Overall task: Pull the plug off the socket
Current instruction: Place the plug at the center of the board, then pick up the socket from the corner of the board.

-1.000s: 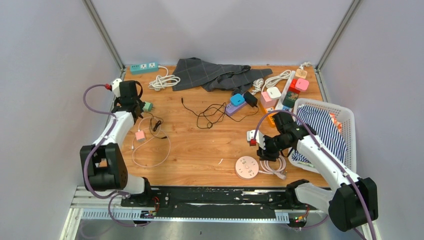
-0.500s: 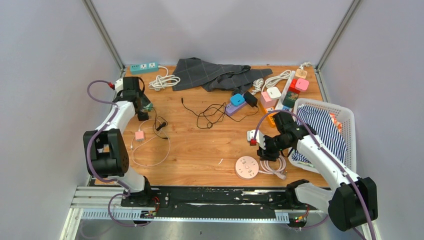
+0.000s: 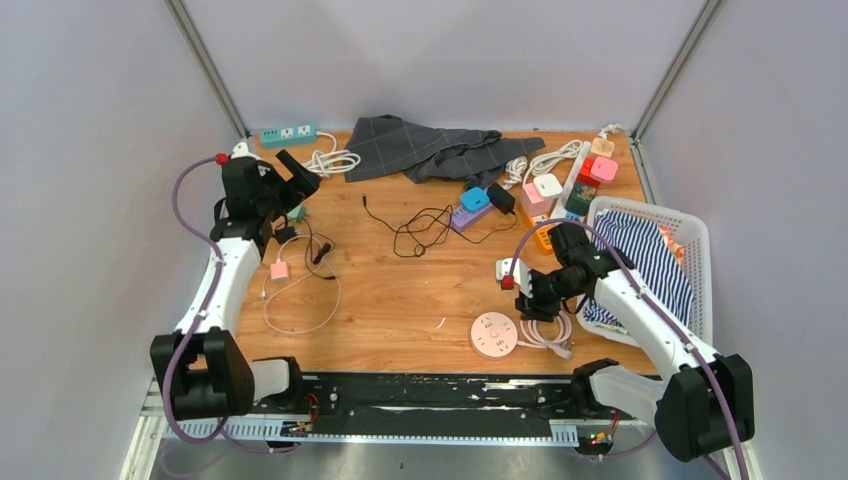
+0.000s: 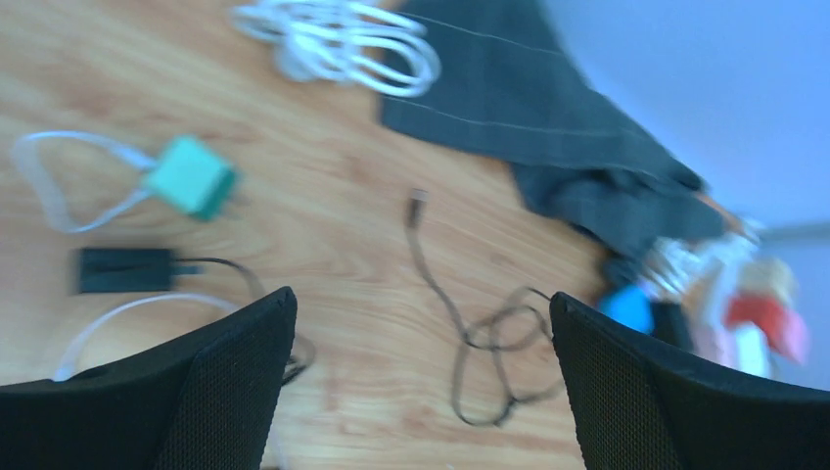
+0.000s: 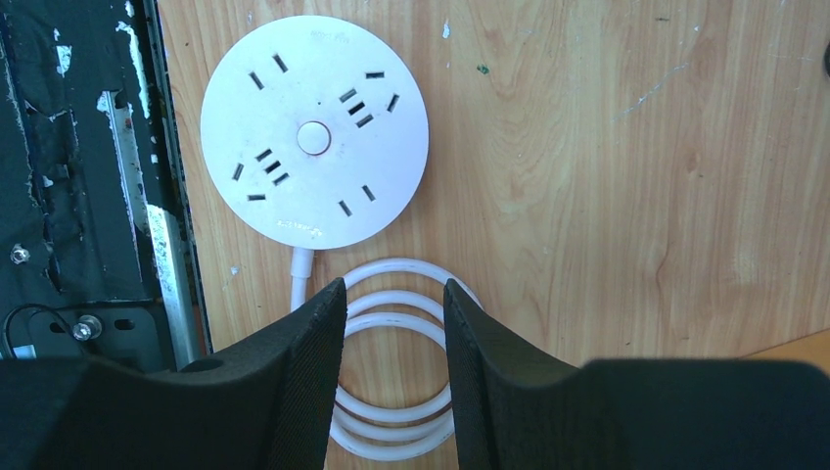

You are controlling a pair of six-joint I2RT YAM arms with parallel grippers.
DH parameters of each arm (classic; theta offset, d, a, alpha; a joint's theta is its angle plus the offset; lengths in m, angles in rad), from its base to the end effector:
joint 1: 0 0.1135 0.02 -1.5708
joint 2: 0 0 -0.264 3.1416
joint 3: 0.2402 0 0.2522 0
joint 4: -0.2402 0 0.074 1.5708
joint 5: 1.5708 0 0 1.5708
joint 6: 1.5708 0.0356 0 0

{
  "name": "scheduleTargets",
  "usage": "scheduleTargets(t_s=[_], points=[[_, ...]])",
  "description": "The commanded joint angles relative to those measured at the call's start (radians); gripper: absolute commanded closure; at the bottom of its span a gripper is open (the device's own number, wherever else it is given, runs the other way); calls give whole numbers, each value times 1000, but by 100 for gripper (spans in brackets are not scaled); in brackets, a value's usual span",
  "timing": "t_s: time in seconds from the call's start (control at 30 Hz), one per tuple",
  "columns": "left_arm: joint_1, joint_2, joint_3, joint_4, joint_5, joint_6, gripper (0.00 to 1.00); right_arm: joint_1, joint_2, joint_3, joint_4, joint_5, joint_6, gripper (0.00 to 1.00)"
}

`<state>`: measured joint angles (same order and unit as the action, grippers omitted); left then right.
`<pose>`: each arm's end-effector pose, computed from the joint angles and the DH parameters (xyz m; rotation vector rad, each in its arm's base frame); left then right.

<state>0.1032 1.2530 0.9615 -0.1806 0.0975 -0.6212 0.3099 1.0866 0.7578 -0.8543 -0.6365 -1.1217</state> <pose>0.2857 0.0261 0.3016 -0.6743 1.9538 -0.4214 0.1718 0.0772 0.2298 -1.7535 1.7712 0.5600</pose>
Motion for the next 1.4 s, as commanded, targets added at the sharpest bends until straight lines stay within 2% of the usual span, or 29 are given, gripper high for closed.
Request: scheduleTargets(t_s=[0.0,0.07,0.17,0.33,0.5,0.67,0.8,0.93,1.0,1.13,1.37], points=[[-4,-47,-38,176,417,-8,0,-27,-8,-18,-15,-27,-3,57],[-22,-59,-27,176,542,4,0,-30,-8,-21,-15,-29,-8,57],[-106,-90,-24,175,649,37,0,-32,-7,-26,-19,-36,-25,57],[-301,-194,-56,174,712,135,0,-39,-7,-45,-46,-64,-103,57],[-520,-357,-131,174,590,237,0,-61,-19,-36,-60,-70,-118,57],[-824,-501,-240,176,409,344,0,-115,-62,-35,-62,-96,-121,57],[-988,-542,-339,280,306,338,0,-134,-60,-36,-65,-105,-124,57],[-1133,-527,-433,469,232,263,0,-144,-50,-30,-67,-93,-115,57],[-1224,-487,-455,542,167,282,0,-154,-50,-26,-65,-94,-102,57],[-1374,-364,-429,549,56,399,0,-185,-63,-19,-55,-103,-69,57],[-1578,-81,-322,557,45,751,0,-204,-68,-10,-40,-96,-22,57]])
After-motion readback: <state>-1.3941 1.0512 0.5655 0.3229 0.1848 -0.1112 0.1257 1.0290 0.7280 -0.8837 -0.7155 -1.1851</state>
